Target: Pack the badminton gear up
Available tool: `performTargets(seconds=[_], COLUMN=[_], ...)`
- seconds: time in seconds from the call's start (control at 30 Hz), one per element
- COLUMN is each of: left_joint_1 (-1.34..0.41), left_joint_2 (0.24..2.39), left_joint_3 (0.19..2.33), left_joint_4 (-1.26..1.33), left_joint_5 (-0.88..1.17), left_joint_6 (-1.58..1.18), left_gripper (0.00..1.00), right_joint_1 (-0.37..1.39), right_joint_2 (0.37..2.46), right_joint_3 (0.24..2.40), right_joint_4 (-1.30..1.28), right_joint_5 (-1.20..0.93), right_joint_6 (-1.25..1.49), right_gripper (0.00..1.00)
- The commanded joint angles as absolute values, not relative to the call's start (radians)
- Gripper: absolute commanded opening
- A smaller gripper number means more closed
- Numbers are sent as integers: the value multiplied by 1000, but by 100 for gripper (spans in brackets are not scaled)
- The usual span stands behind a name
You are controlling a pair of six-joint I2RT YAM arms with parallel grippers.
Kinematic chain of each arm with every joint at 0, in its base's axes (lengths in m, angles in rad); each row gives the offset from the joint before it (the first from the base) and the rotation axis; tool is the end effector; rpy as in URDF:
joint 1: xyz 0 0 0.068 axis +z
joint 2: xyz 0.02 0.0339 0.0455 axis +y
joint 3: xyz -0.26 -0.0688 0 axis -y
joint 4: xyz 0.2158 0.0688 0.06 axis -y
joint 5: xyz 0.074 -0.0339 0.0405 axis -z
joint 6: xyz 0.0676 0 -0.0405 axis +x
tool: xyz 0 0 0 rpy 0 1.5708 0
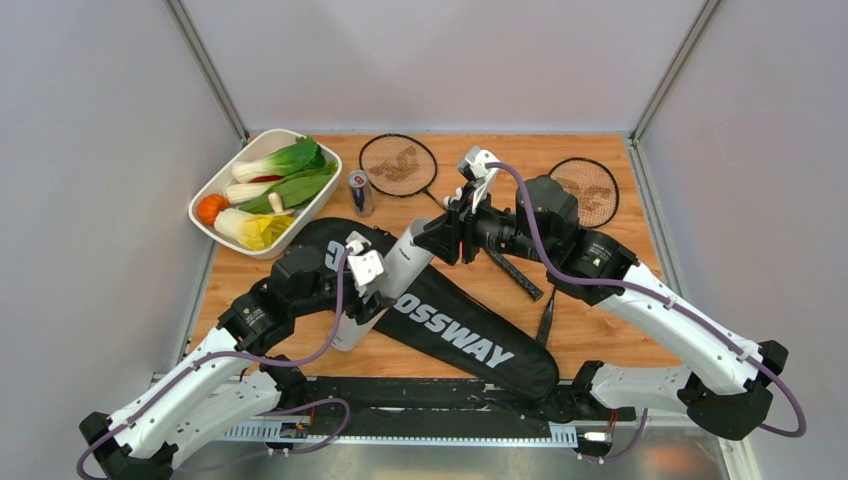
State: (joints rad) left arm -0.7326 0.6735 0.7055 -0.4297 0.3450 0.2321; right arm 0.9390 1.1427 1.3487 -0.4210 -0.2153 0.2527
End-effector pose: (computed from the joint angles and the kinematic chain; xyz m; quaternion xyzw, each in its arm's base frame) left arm 0.1017 -0.1223 0.2892 0.4648 0.6828 -0.2735 0.4929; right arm 0.1347 0.2085 0.4230 -0.3240 0.7066 0.4192 0.4691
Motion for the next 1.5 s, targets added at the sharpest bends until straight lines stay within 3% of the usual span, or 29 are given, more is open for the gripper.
performTargets(seconds=[0.0, 0.13, 0.27, 0.57, 0.6, 1.47], left_joint_1=[-738, -737, -738, -737, -737, -737], left_joint_2=[667, 666, 664, 666, 665, 667], left_joint_3=[712, 712, 713, 712, 712, 676], left_joint_4=[-328, -331, -331, -331, -331, -331], left_joint_5=[351, 349, 350, 347, 347, 307], left_joint_6=[262, 266, 268, 277, 278, 274], left_gripper=[36, 36, 36, 36, 35, 13], right_joint_1=[937, 934, 930, 925, 919, 736], right_joint_2=[1135, 1135, 1137, 1113, 1103, 1029], right_joint_3=[1347, 1344, 1338, 1338, 1337, 1402], right_joint_4=[-416, -416, -416, -397, -392, -356], right_joint_5=[-259, -258, -254, -218, -211, -260], right_joint_6=[262, 265, 265, 251, 251, 216], right_gripper=[41, 44, 41, 1, 0, 0])
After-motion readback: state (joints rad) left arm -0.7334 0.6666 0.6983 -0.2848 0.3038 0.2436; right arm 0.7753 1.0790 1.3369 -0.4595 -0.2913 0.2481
